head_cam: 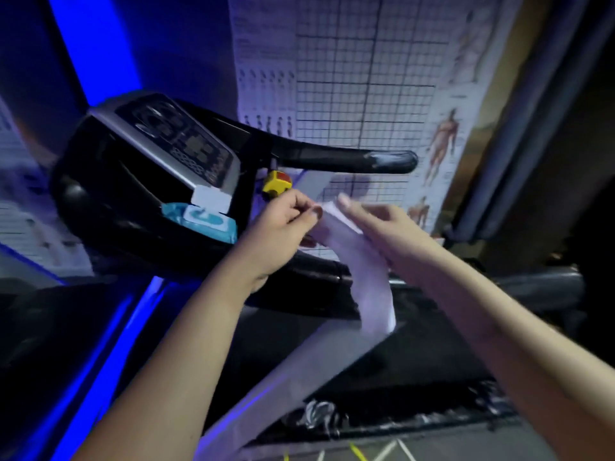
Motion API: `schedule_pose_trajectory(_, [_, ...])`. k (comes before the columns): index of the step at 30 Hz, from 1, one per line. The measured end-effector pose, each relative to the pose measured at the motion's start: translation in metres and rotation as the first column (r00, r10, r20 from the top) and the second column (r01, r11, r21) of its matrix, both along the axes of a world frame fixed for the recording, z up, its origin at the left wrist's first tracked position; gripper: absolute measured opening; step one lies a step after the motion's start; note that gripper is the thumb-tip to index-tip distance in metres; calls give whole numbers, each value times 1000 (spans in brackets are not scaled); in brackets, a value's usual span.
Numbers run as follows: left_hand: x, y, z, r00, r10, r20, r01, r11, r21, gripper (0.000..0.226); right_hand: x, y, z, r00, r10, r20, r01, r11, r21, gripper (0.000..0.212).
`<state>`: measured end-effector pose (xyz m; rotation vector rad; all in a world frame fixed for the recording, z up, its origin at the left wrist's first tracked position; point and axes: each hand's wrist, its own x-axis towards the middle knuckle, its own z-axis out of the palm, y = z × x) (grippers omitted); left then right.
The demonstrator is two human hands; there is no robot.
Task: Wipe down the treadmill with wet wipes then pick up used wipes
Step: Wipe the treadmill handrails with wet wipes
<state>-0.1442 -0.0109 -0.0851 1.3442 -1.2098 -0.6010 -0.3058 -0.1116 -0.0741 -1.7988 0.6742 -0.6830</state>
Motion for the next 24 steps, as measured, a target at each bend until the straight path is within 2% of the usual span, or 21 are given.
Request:
schedule_pose_trajectory(2, [-19,-3,-19,999,-12,40,11,1000,25,13,-26,9,-18,997,-35,-63,30,997,-75,73])
schedule_pose_trajectory(3, [-27,-6,-30,995,-17,97,13,999,40,15,-38,13,-29,997,-76,-27,74,994,-75,65])
schedule_pose_trajectory(5, [-40,-9,-51,964,-13,265,-6,998,70,17,-54,21,-54,987,-137,86,135,990,37,48])
schedule_pose_trajectory(7, [-48,-9,-68,906,-28,423,-23,993,114,17,-68,27,-83,977,-151,148,129,980,148,44])
schedule_pose_trajectory(10, [-54,-8,-84,789,-37,614,-110,974,200,16,-77,29,-125,961,-220,167,181,959,218,24])
schedule_pose_trajectory(12, [-55,-10,-90,698,-26,715,-173,964,204,14,-80,23,-148,943,-316,106,302,945,124,23])
schedule_pose_trajectory(14, [-55,-17,-94,613,7,790,-212,965,156,14,-77,15,-161,912,-410,-25,404,906,-122,20])
schedule_pose_trajectory(16, [-54,-28,-97,548,53,835,-222,971,84,13,-72,3,-161,881,-470,-49,454,871,-188,23])
schedule_pose_trajectory(19, [-48,-50,-98,471,109,875,-246,969,12,11,-58,-13,-150,844,-533,62,536,836,-118,22])
schedule_pose_trajectory(21, [-44,-65,-97,419,116,900,-265,964,-1,12,-48,-18,-152,776,-615,142,628,775,-76,16])
schedule_pose_trajectory(22, [-42,-72,-97,404,117,907,-269,963,-4,13,-43,-17,-156,744,-637,202,660,747,-79,20])
schedule_pose_trajectory(23, [-40,-78,-97,401,119,909,-271,962,-6,15,-39,-14,-164,735,-620,274,667,732,-134,24])
schedule_pose_trajectory(24, [-39,-82,-97,403,116,908,-270,963,-3,16,-36,-10,-175,763,-553,335,641,716,-277,26])
